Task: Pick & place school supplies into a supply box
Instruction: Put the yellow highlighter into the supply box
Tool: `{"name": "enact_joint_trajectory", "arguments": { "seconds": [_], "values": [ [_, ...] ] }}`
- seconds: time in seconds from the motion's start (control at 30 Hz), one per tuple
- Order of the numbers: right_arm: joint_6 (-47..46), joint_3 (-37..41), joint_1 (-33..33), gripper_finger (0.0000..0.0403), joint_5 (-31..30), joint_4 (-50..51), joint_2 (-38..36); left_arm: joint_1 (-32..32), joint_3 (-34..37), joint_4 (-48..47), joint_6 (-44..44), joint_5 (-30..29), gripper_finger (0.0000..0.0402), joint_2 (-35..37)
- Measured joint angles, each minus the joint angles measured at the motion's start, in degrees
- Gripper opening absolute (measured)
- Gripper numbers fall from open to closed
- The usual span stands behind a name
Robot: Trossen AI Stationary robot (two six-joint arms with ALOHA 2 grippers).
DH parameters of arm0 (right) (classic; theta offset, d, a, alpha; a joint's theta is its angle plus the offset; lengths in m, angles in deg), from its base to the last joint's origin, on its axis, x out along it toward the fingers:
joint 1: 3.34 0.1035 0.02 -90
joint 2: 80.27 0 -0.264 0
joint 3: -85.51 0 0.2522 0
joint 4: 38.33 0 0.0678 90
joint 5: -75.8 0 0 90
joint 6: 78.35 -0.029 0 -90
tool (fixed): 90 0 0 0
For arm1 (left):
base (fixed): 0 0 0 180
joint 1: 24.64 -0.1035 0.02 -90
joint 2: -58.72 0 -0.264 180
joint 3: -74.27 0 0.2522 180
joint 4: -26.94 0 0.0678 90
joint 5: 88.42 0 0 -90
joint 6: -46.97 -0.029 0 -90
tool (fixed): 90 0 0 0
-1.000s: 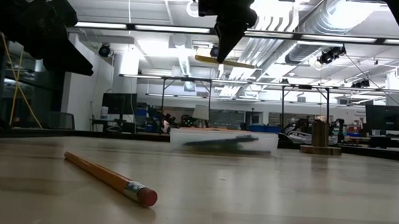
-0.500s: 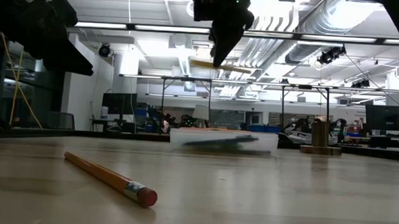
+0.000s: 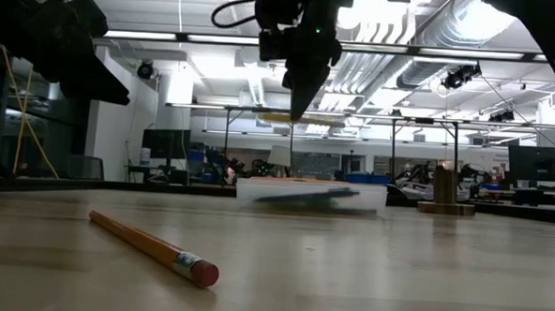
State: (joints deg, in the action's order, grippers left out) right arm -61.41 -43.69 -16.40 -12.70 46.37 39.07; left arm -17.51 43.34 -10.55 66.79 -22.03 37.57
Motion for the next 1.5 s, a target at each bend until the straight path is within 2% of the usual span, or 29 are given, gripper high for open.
{"name": "enact_joint_trajectory", "arguments": {
  "seconds": [0.63, 0.8, 0.93, 1.5],
  "values": [
    [1.59, 0.56, -3.22, 0.0016, 5.09, -2.64, 4.23, 0.02, 0.00, -0.29, 0.00, 0.00, 0.0179, 0.02],
    [1.41, 5.80, -3.44, 0.0016, 5.47, -5.86, 4.43, 0.00, 0.00, -0.44, 0.00, 0.00, 0.0179, 0.00],
    [1.02, 9.72, -3.42, 0.0016, 3.58, -7.85, 4.45, 0.00, 0.00, -0.42, -0.01, 0.00, 0.0179, 0.01],
    [-0.44, 18.29, -3.99, 0.0016, 5.55, -18.78, 4.43, 0.00, 0.00, -0.39, 0.00, -0.02, 0.0179, 0.00]
  ]
}}
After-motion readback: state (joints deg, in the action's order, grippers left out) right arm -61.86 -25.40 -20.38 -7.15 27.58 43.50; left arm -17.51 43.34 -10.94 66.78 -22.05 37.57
